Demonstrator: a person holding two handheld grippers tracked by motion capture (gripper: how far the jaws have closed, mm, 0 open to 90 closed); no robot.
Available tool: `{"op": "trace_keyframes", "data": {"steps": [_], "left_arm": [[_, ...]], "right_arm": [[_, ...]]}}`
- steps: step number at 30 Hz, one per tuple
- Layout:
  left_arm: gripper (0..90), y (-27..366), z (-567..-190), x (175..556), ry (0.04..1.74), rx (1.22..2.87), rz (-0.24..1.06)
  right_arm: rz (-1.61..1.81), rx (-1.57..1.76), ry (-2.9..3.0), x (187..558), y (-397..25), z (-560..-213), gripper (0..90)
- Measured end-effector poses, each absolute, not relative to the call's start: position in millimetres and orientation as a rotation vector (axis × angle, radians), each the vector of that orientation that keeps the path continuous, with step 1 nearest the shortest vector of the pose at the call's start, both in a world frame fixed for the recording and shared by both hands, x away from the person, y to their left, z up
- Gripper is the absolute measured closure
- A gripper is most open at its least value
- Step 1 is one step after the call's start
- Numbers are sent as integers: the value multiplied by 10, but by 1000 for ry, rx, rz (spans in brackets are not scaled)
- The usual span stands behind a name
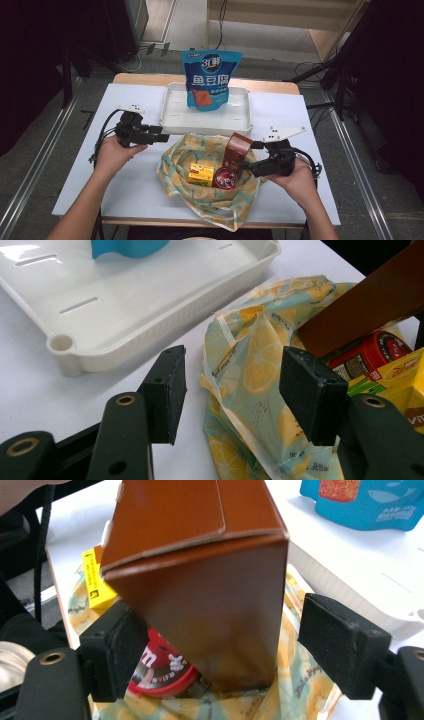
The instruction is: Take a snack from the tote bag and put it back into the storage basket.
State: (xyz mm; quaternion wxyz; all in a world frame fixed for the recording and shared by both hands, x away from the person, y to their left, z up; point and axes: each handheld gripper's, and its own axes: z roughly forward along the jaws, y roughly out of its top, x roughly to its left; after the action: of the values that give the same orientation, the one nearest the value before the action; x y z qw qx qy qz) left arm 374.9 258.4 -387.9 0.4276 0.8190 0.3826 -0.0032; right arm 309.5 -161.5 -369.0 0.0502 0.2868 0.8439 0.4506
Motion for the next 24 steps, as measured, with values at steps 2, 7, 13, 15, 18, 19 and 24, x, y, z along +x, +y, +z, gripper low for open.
{"op": "trace_keyframes", "data": {"steps": [2, 7, 13, 15, 18, 19, 24], "left_arm": [[447, 2581, -3881, 3750, 954, 2048, -12], [447, 2582, -3884, 3752, 948, 2047, -16], [445, 2607, -3876, 3750, 951, 2035, -16], [446, 2612, -3877, 3751, 949, 2032, -17], [446, 2614, -3876, 3751, 951, 2036, -13], [445, 2612, -3877, 3749, 952, 2034, -14], [445, 2611, -3882, 3752, 945, 2037, -13]], "right_arm": [[1366, 859, 2573, 3111, -1589, -3686, 213], [1368, 842, 2567, 3142, -1523, -3666, 220], [1369, 807, 2562, 3164, -1429, -3592, 236], [1365, 802, 2565, 3171, -1402, -3567, 245], [1365, 796, 2568, 3193, -1370, -3545, 257], [1365, 794, 2569, 3201, -1362, -3540, 262], [1337, 791, 2579, 3209, -1317, -3530, 333]]}}
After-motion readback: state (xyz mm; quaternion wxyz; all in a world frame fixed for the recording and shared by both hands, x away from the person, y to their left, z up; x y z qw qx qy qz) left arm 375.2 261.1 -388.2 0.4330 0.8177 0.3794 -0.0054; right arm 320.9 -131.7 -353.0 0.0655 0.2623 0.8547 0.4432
